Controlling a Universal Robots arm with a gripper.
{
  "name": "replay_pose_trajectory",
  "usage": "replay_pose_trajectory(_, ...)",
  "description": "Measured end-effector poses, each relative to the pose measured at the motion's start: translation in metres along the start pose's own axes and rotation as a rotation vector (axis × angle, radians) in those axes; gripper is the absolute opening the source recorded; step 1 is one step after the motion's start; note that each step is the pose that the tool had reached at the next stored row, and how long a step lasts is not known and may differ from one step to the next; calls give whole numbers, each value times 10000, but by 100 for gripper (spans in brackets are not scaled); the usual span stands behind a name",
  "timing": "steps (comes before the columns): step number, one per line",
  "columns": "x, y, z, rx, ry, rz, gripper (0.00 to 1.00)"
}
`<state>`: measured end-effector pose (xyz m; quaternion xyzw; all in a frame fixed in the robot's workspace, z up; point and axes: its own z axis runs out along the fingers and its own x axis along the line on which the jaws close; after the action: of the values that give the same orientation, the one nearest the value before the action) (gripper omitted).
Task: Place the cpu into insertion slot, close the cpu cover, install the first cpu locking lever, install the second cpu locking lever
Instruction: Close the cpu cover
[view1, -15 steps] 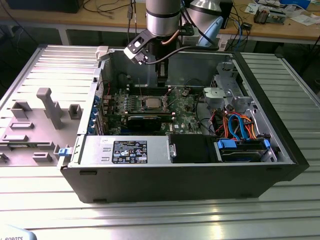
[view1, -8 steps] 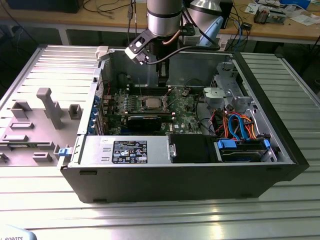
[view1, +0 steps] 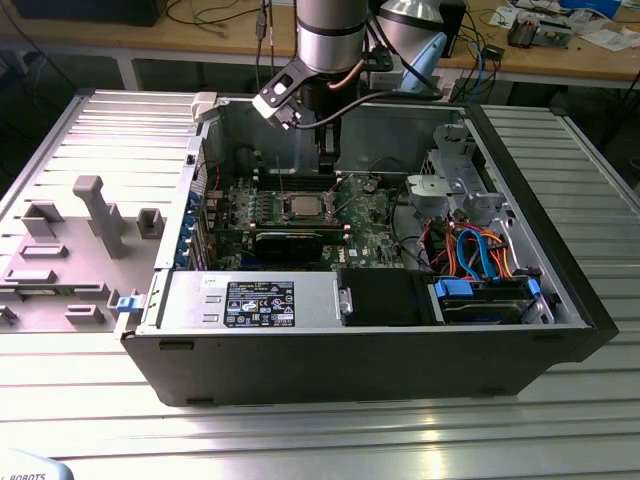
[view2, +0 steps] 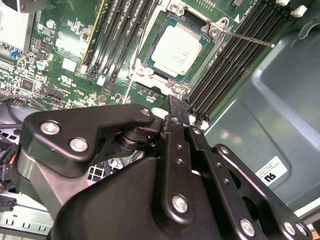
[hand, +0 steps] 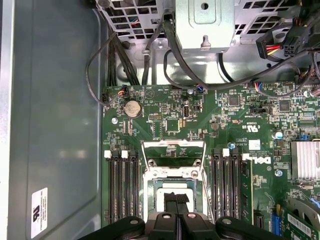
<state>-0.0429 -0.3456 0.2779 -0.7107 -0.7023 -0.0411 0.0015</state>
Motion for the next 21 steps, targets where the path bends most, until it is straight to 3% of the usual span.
replay_pose_trajectory(12, 4, 75, 6, 18, -2, 2, 11)
replay_pose_trajectory(15, 4, 125, 16, 250, -5, 14, 11)
replay_pose_trajectory(21, 4, 159, 19, 282, -9, 17, 11)
